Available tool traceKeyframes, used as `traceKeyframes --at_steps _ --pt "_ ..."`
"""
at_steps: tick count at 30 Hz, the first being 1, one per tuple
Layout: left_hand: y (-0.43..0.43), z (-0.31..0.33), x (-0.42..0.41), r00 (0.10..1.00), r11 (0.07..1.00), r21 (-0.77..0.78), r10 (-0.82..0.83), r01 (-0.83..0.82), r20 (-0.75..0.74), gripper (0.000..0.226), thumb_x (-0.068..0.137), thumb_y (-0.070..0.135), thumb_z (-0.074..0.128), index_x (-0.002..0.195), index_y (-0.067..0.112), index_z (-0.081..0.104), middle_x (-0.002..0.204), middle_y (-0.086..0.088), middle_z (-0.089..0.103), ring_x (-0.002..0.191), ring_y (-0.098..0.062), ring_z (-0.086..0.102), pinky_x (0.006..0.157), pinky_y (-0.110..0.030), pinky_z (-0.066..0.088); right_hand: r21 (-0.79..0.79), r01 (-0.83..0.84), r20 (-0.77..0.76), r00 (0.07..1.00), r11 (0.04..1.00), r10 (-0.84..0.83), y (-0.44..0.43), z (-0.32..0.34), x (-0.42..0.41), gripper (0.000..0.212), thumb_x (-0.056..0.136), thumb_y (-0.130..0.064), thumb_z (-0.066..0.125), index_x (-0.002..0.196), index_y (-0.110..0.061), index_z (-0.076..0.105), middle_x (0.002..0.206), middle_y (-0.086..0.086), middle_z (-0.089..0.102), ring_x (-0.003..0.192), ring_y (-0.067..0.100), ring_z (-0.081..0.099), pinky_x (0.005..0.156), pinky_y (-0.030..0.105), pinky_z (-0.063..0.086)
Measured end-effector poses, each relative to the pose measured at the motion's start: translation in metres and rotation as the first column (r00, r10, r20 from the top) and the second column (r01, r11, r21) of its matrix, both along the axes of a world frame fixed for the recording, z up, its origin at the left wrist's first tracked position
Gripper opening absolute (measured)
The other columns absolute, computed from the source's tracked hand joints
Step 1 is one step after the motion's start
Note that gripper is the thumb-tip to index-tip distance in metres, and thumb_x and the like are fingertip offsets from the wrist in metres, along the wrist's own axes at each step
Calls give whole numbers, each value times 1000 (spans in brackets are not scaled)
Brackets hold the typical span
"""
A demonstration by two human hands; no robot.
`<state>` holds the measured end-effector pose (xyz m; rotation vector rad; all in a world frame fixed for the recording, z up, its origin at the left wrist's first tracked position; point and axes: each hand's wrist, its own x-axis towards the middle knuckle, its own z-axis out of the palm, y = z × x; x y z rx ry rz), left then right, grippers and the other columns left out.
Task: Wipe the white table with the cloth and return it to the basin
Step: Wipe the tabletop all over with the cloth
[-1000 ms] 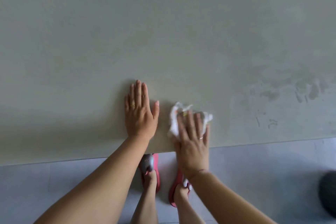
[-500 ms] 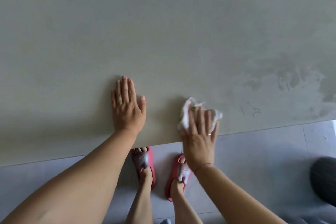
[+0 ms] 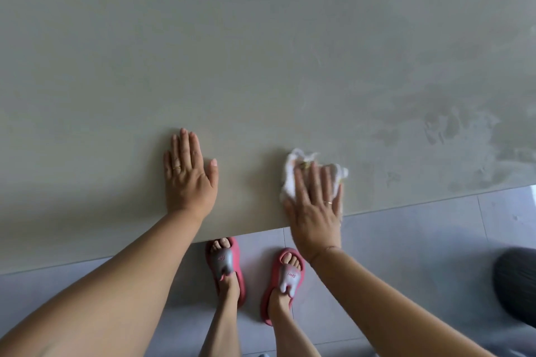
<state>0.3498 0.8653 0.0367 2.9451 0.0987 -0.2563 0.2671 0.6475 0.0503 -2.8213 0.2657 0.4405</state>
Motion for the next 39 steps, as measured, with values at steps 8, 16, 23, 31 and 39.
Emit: traceKeyframes --at_steps 8,16,23,31,39 --pt "1 2 3 999 1000 -3 -10 10 -35 76 88 45 14 148 -2 19 157 -19 13 145 -35 12 117 -48 9 -46 -99 45 994 994 102 -81 -1 46 62 93 -53 13 151 -31 8 160 -1 6 147 16 -6 118 40 -7" --pt "0 2 1 1000 1000 -17 -2 2 -27 72 91 42 21 147 -2 24 156 -19 19 144 -36 18 116 -49 14 -39 -435 192 880 900 434 -8 -6 59 56 97 -48 33 148 -27 29 156 1 24 145 26 18 117 49 17" --pt "-7 7 18 999 998 -45 -46 47 27 66 90 37 30 144 -1 33 153 -18 29 141 -35 27 116 -50 15 -30 84 115 990 996 -80 -55 -10 127 56 99 -47 27 151 -31 13 160 1 9 148 22 1 118 43 -3" --pt "-43 13 113 977 976 -78 -195 202 88 61 98 37 37 150 8 21 158 -12 14 147 -26 11 118 -39 -1 -48 -522 137 841 852 523 -13 -6 129 57 97 -49 28 150 -29 21 158 -1 17 147 23 11 119 45 9" --pt "-37 -7 128 959 959 -7 -284 284 -2 71 97 43 38 151 8 8 159 -10 4 147 -26 2 119 -41 -3 -23 147 85 986 989 -145 -13 -13 169 61 98 -47 31 152 -33 6 161 0 2 147 22 -7 116 42 -11"
